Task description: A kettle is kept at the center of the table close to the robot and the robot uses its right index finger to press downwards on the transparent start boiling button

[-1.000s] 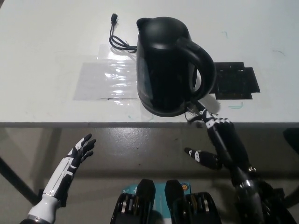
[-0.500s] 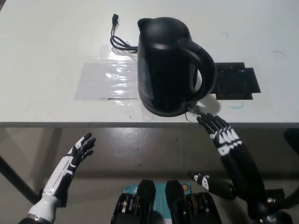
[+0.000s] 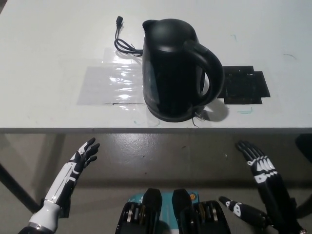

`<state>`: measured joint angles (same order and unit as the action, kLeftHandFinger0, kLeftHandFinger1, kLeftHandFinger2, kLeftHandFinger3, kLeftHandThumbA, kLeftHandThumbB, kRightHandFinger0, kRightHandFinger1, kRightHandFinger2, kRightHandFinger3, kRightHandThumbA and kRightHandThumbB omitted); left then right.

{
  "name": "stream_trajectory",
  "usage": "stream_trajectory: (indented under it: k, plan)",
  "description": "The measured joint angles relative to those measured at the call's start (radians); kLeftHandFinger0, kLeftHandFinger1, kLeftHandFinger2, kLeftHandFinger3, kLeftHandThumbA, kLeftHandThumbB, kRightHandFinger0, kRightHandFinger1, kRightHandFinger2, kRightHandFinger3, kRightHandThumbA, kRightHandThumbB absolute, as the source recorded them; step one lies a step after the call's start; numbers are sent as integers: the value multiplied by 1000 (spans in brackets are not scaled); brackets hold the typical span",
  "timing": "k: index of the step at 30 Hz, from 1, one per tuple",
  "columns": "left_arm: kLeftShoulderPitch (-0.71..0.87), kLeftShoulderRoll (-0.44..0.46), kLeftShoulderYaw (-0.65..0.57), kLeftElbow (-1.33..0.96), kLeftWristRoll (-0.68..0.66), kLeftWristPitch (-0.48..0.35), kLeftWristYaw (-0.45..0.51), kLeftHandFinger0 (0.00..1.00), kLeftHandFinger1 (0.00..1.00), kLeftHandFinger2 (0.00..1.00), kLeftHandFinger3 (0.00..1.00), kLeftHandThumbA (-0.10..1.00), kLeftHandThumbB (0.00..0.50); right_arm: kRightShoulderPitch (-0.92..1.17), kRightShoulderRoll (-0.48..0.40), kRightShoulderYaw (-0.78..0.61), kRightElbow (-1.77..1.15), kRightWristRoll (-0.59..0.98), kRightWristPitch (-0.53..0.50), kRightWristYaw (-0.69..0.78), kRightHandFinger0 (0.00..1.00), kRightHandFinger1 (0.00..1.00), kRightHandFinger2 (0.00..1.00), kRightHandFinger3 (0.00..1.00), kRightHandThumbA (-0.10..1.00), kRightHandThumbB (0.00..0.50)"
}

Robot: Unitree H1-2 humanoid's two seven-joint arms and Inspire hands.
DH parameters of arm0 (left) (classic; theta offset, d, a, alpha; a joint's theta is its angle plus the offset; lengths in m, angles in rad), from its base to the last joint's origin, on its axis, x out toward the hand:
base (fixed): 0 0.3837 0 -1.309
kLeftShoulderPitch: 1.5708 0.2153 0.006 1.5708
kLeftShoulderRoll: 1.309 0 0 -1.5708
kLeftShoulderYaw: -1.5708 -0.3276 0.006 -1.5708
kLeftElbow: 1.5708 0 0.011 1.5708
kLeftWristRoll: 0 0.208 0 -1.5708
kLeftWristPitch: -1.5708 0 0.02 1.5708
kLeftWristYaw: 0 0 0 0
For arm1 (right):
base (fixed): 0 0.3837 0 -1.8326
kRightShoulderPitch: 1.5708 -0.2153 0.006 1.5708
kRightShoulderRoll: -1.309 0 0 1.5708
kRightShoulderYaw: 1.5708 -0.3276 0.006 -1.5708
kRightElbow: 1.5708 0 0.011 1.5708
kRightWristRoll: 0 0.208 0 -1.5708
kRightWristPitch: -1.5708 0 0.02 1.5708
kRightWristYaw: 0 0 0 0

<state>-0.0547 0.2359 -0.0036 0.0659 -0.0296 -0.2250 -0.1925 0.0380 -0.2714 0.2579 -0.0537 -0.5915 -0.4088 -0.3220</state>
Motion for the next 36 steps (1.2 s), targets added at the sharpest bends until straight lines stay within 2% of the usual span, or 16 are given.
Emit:
stream_trajectory:
  k: [6, 7, 8, 9, 10, 11, 12, 13, 17, 24, 25, 26, 27, 28, 29, 36]
  plan:
    - [1, 0, 0, 0, 0, 0, 0, 1000, 1000, 1000, 1000, 1000, 355, -8, -23, 25, 117, 52, -9, -87, 995, 1000, 1000, 1000, 1000, 348]
    - [1, 0, 0, 0, 0, 0, 0, 1000, 1000, 1000, 1000, 1000, 355, -11, -26, 32, 136, 63, -9, -96, 948, 965, 1000, 1000, 1000, 357]
    - [1, 0, 0, 0, 0, 0, 0, 1000, 1000, 1000, 1000, 1000, 350, -17, -30, 42, 159, 77, -10, -111, 823, 819, 1000, 1000, 1000, 362]
    - [1, 0, 0, 0, 0, 0, 0, 1000, 1000, 1000, 1000, 1000, 342, -21, -32, 48, 171, 85, -10, -120, 654, 634, 896, 1000, 1000, 383]
    - [1, 0, -1, 0, 0, 0, 0, 1000, 1000, 1000, 1000, 1000, 342, -31, -36, 62, 192, 104, -10, -138, 436, 403, 681, 1000, 1000, 346]
    - [2, 0, -1, 0, 0, 0, 0, 1000, 1000, 1000, 1000, 1000, 343, -36, -38, 68, 200, 116, -11, -147, 344, 331, 617, 1000, 1000, 347]
    - [2, 0, -1, 0, 0, 0, 0, 1000, 1000, 1000, 1000, 1000, 343, -40, -38, 72, 205, 125, -11, -154, 108, 69, 345, 1000, 1000, 357]
    - [2, 0, -1, 0, 0, 0, 0, 1000, 1000, 1000, 1000, 1000, 338, -43, -39, 74, 210, 134, -11, -159, 4, 3, 32, 1000, 1000, 382]
    - [4, 0, -1, 0, 0, 0, 0, 1000, 1000, 1000, 1000, 1000, 334, -45, -36, 72, 213, 154, -12, -173, 0, 0, 27, 1000, 1000, 375]
    - [10, -1, -2, 3, 1, -1, 0, 1000, 1000, 1000, 1000, 1000, 335, -45, -28, 84, 219, 178, -14, -182, 0, 0, 112, 1000, 1000, 338]
    - [10, -1, -2, 4, 1, -1, 0, 1000, 1000, 1000, 1000, 1000, 337, -45, -28, 86, 220, 181, -14, -182, 20, 39, 192, 1000, 1000, 339]
    - [11, -1, -2, 4, 1, -1, 0, 1000, 1000, 1000, 1000, 1000, 329, -45, -29, 95, 222, 188, -15, -182, 172, 222, 404, 1000, 1000, 322]
    - [11, -1, -2, 4, 1, -1, 0, 1000, 1000, 1000, 1000, 1000, 327, -45, -29, 101, 224, 191, -15, -182, 232, 253, 444, 1000, 1000, 324]
    - [13, -1, -2, 4, 1, -1, 0, 1000, 1000, 1000, 1000, 1000, 318, -45, -31, 109, 226, 192, -15, -182, 593, 661, 860, 1000, 1000, 331]
    - [13, -1, -2, 4, 1, -2, 0, 1000, 1000, 1000, 1000, 1000, 315, -45, -32, 113, 227, 194, -16, -182, 1000, 1000, 1000, 1000, 1000, 349]
    - [38, -1, 0, 4, 0, -4, 0, 1000, 1000, 1000, 1000, 1000, 325, -64, -61, 165, 244, 277, -17, -137, 1000, 1000, 1000, 1000, 1000, 383]
